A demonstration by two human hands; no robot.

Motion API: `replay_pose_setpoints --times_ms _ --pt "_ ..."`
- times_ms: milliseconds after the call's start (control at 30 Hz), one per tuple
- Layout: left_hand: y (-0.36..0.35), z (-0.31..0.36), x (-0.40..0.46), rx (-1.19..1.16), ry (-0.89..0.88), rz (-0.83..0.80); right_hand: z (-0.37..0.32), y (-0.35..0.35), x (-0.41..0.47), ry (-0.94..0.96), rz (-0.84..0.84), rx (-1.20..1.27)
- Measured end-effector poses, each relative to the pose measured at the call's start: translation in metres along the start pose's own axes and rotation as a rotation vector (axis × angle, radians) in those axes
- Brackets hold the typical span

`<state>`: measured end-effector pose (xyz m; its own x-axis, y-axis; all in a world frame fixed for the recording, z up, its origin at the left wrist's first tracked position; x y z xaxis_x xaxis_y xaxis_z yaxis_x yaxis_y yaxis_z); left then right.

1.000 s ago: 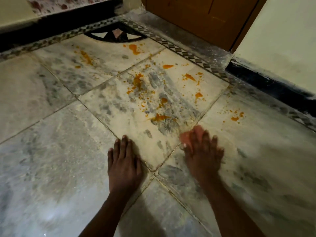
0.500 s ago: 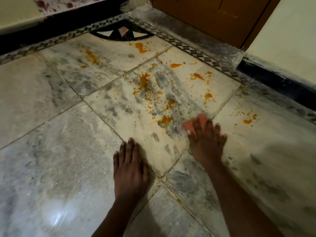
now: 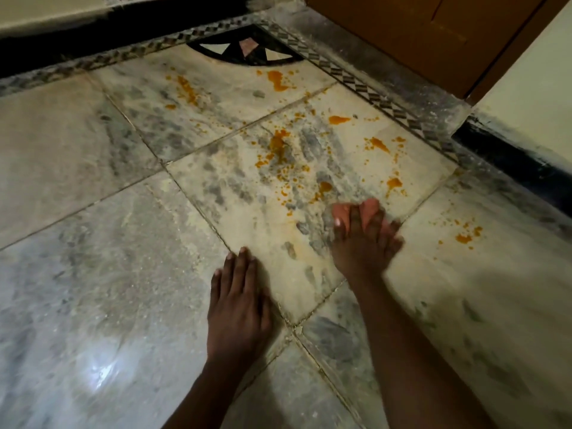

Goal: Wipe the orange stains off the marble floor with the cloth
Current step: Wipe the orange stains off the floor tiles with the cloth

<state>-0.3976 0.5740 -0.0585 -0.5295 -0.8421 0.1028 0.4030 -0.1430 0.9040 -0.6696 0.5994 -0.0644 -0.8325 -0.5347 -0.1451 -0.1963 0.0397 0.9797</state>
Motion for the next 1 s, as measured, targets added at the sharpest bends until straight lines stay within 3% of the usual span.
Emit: replay_pose_setpoints --times_ms 133,200,267,367,467,533,600,700,800,900,1000 --pt "-0.001 -0.001 0.0 0.009 -0.005 0.006 -0.069 -0.015 -0.008 0.385 -0.033 -0.068" --pt "0.002 0.0 0.0 0.004 0.006 0.01 -0.06 -0.016 -0.055 0.574 0.034 -0.146" --pt "0.002 0.002 0.0 0.007 0.007 0.004 -0.023 -0.013 -0.089 0.644 0.043 -0.188" --pt "0.0 0.001 0.0 0.019 0.002 0.004 0.016 -0.006 -0.054 0.422 0.042 -0.189" --pt "-0.001 0.001 0.0 0.024 0.008 0.002 -0.014 -0.004 -0.004 0.161 0.038 -0.045" --pt "-0.001 0.002 0.0 0.025 0.01 0.001 -0.058 -0.011 -0.003 0.269 -0.02 -0.042" --pt "0.001 0.002 0.001 0.01 0.012 -0.006 -0.082 -0.018 -0.034 0.509 -0.04 -0.099" --pt "0.003 0.002 0.001 0.002 0.018 -0.024 -0.045 -0.02 -0.095 0.652 0.025 -0.175" --pt "0.001 0.002 0.001 0.008 0.009 -0.015 0.017 -0.012 -0.083 0.414 0.046 -0.178" --pt "-0.001 0.001 0.001 0.031 -0.001 -0.001 0.01 -0.006 -0.027 0.113 0.023 -0.02" --pt "-0.003 0.0 0.0 0.038 -0.003 0.003 -0.042 -0.008 -0.019 0.221 -0.018 -0.02"
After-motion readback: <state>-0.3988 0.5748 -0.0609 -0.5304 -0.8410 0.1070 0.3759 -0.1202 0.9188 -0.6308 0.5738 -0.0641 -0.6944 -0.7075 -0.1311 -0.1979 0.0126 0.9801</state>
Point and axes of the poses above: each hand's wrist, its own x-axis towards the middle knuckle, its own y-axis out of the back of the hand, z = x × y, the point moved 5 cm from there along x, towards the middle knuckle, and after that the axes turned 5 degrees about -x, right-handed, at the moved point
